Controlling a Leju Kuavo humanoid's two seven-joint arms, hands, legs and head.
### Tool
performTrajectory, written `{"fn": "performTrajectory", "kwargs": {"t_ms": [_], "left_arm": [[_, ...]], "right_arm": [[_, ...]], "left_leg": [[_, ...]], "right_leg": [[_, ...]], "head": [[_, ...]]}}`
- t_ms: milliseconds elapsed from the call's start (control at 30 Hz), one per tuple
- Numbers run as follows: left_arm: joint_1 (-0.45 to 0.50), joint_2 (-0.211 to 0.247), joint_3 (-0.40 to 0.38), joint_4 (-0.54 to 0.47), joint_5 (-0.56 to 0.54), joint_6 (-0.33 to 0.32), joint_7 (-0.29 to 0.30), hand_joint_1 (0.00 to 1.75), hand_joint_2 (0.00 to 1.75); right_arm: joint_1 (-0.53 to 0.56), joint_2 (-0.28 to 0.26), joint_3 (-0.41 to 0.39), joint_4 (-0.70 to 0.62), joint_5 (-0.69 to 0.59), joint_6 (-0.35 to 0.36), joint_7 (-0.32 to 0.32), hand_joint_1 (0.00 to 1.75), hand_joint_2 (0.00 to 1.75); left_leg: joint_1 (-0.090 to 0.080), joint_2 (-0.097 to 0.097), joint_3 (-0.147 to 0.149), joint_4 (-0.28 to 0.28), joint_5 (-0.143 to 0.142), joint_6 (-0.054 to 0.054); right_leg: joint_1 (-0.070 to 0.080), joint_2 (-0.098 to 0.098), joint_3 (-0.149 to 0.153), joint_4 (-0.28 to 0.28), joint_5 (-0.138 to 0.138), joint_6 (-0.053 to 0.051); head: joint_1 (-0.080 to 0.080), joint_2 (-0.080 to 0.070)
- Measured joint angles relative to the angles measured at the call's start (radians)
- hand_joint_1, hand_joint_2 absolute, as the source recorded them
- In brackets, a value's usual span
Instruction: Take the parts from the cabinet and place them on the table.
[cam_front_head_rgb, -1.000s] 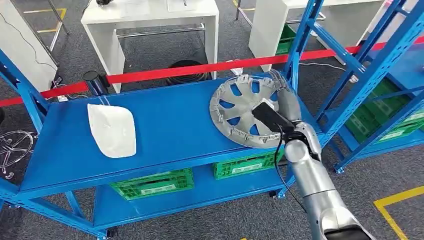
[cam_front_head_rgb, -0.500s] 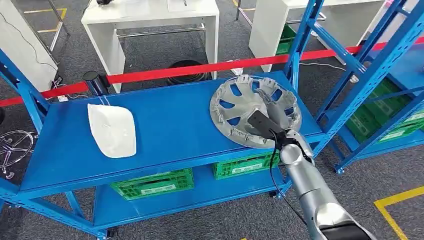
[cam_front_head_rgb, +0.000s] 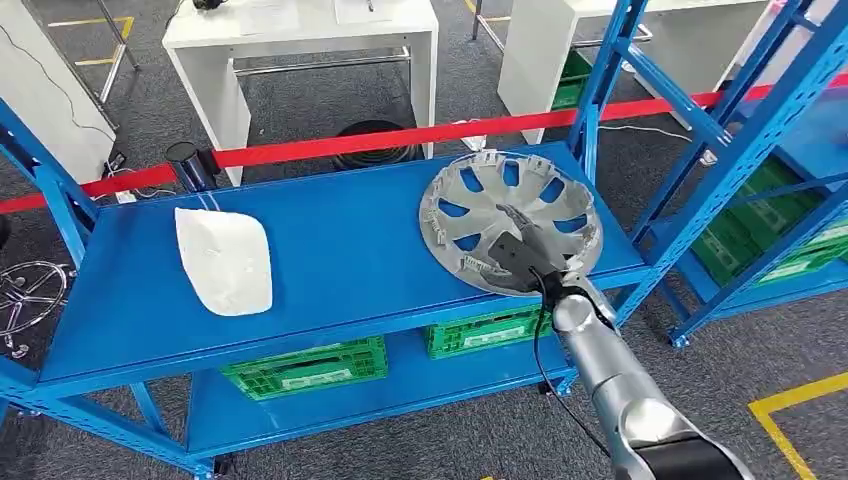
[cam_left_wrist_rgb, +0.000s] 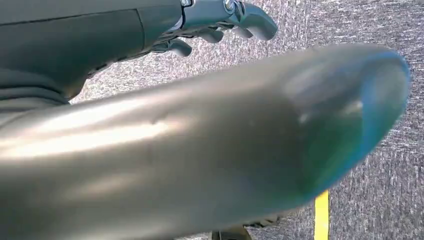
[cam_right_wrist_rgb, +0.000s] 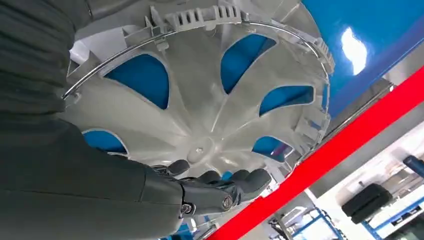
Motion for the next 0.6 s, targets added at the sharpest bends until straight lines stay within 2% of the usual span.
{"fn": "performTrajectory", "kwargs": {"t_ms": [333, 600], "left_arm": [[-0.007, -0.001, 0.0, 0.0, 0.001, 0.001, -0.003, 0.0, 0.0], [-0.008, -0.001, 0.002, 0.0, 0.029, 0.001, 0.002, 0.0, 0.0]], "right_arm": [[-0.025, 0.002, 0.004, 0.074, 0.043, 0.041, 0.002, 0.0, 1.75], [-0.068, -0.006, 0.029, 0.139, 0.109, 0.081, 0.043, 0.0, 1.75]], "left_leg": [[0.0, 0.0, 0.001, 0.0, 0.0, 0.0], [0.0, 0.002, 0.007, 0.0, -0.001, 0.0]], "right_leg": [[0.0, 0.0, 0.0, 0.0, 0.0, 0.0], [0.0, 0.001, 0.006, -0.001, -0.001, -0.001]], "head": [[0.0, 0.0], [0.0, 0.0]]}}
